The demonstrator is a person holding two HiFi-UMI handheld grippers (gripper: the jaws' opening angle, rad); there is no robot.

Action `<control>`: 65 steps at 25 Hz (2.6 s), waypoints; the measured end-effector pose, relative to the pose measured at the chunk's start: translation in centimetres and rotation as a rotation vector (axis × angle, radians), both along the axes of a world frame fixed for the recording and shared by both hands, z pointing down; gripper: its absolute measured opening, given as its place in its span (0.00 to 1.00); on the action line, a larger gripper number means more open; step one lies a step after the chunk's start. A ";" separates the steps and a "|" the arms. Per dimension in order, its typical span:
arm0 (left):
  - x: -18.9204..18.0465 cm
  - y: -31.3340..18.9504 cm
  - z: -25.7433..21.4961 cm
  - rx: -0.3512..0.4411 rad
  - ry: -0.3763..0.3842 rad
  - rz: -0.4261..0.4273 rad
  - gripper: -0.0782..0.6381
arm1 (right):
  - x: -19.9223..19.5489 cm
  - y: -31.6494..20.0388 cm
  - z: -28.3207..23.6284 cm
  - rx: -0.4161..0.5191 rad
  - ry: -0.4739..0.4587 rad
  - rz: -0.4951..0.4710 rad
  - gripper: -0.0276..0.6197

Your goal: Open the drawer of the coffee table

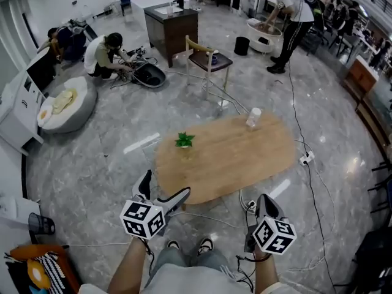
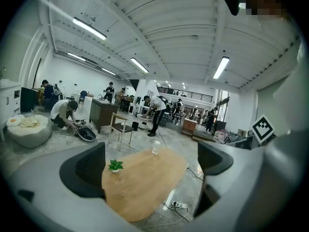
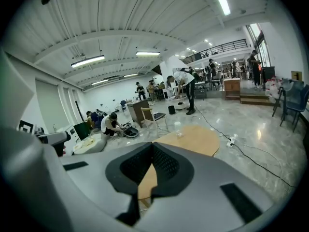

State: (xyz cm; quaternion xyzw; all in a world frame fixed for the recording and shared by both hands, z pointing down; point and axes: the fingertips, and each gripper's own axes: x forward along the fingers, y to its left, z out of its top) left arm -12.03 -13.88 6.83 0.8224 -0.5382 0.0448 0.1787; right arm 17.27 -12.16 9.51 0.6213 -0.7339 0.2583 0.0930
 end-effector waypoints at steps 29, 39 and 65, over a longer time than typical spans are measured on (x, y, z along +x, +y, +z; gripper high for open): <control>-0.7 3.9 22.1 -0.248 0.039 0.188 0.91 | -5.6 4.0 18.8 -0.202 0.089 0.052 0.04; -0.8 7.1 35.0 -0.336 0.034 0.251 0.91 | -6.4 3.2 29.2 -0.200 0.066 0.141 0.04; 4.3 3.8 50.9 -0.223 -0.014 0.448 0.91 | -3.4 8.4 40.0 -0.361 0.141 0.101 0.04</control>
